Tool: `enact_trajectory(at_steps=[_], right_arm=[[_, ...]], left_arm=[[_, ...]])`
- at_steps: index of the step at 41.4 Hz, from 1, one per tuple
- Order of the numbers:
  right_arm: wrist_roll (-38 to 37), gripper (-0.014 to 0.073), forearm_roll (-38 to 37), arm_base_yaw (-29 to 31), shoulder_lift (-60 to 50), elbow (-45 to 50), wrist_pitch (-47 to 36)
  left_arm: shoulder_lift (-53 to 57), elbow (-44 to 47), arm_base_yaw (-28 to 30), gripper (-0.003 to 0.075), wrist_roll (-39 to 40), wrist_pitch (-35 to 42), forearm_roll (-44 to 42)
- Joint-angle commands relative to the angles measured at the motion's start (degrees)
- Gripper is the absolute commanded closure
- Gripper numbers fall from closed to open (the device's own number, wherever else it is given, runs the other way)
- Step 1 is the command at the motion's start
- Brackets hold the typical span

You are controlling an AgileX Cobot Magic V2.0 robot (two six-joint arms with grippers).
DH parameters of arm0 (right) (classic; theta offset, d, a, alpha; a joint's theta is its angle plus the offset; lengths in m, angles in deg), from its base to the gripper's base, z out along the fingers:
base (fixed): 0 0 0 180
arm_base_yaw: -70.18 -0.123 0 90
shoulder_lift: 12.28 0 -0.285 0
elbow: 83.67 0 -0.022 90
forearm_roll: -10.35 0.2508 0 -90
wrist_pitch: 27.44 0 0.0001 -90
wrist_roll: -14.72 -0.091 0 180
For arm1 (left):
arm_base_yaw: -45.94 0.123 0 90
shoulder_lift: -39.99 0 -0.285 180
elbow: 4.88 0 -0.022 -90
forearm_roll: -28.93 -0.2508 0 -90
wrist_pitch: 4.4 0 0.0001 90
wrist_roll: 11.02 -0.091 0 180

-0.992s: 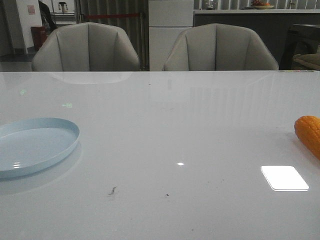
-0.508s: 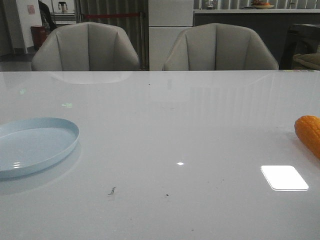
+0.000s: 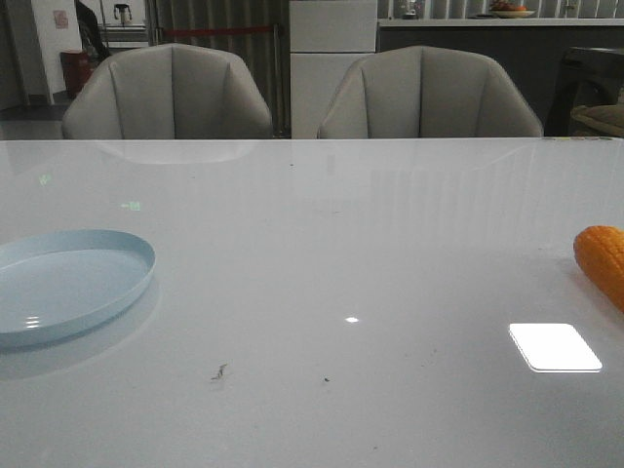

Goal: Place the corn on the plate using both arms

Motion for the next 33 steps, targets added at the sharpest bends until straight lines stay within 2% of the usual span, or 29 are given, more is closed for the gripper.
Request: enact_trajectory(at_steps=[1, 8, 19, 23, 26, 28, 30, 33], right_arm=[[0.39, 0.0530, -0.73, 0.27, 7.75, -2.72, -6.39], [0.39, 0.0530, -0.73, 0.39, 17.40, -2.72, -10.27], [0.33, 0.0529, -0.73, 2.45, 29.48, -2.72, -11.08], [0.33, 0.0476, -0.73, 3.08, 31.32, -2.79, -9.85], [0.33, 0.0335, -0.73, 3.25, 32.56, -2.79, -8.18], [0.33, 0.0227, -0.73, 3.25, 33.18, -2.79, -6.84], [0.33, 0.0105, -0.73, 3.25, 33.84, -2.79, -6.53], [0.33, -0.0013, -0.73, 3.25, 34.51, -2.79, -7.20]], left_arm=[[-8.31, -3.12, -0.35, 0.0631, 0.49, 2.96, 0.14], [-19.68, -3.13, -0.35, 0.0631, 0.49, 3.03, 0.14], [-29.55, -3.13, -0.35, 0.0624, 0.49, 3.12, 0.14], [-31.07, -3.13, -0.35, 0.0526, 0.49, 3.01, 0.14], [-31.85, -3.13, -0.35, 0.0396, 0.49, 3.01, -0.08], [-32.65, -3.13, -0.35, 0.0260, 0.49, 3.01, -0.19], [-33.38, -3.13, -0.35, 0.0158, 0.49, 3.42, -0.06], [-34.71, -3.13, -0.35, 0.0090, 0.49, 5.37, -0.06]])
